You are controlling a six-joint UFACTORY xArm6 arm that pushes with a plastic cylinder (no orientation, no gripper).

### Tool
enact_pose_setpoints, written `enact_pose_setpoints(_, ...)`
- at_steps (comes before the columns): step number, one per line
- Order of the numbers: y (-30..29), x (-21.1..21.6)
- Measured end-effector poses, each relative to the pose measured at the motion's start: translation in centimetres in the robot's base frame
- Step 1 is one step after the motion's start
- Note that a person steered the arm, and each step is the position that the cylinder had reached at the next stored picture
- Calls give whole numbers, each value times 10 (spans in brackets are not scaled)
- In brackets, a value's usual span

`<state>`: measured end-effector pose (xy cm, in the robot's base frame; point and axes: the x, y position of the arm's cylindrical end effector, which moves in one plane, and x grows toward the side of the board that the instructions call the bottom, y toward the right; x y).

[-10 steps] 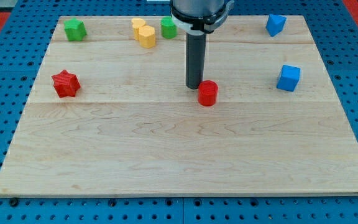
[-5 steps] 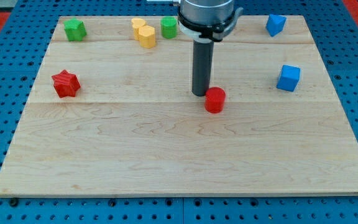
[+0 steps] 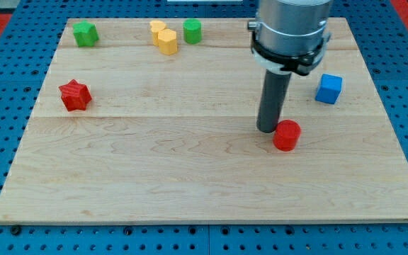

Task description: Move the red circle to the bottom right

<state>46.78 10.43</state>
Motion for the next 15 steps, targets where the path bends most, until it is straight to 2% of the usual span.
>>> enact_pose_setpoints(2,45,-12)
enact_pose_setpoints(4,39,-6)
enact_pose_setpoints(8,39,33)
enact_pose_setpoints(12,16,36)
enact_pose_setpoints(14,60,67)
enact_pose_setpoints(15,60,67)
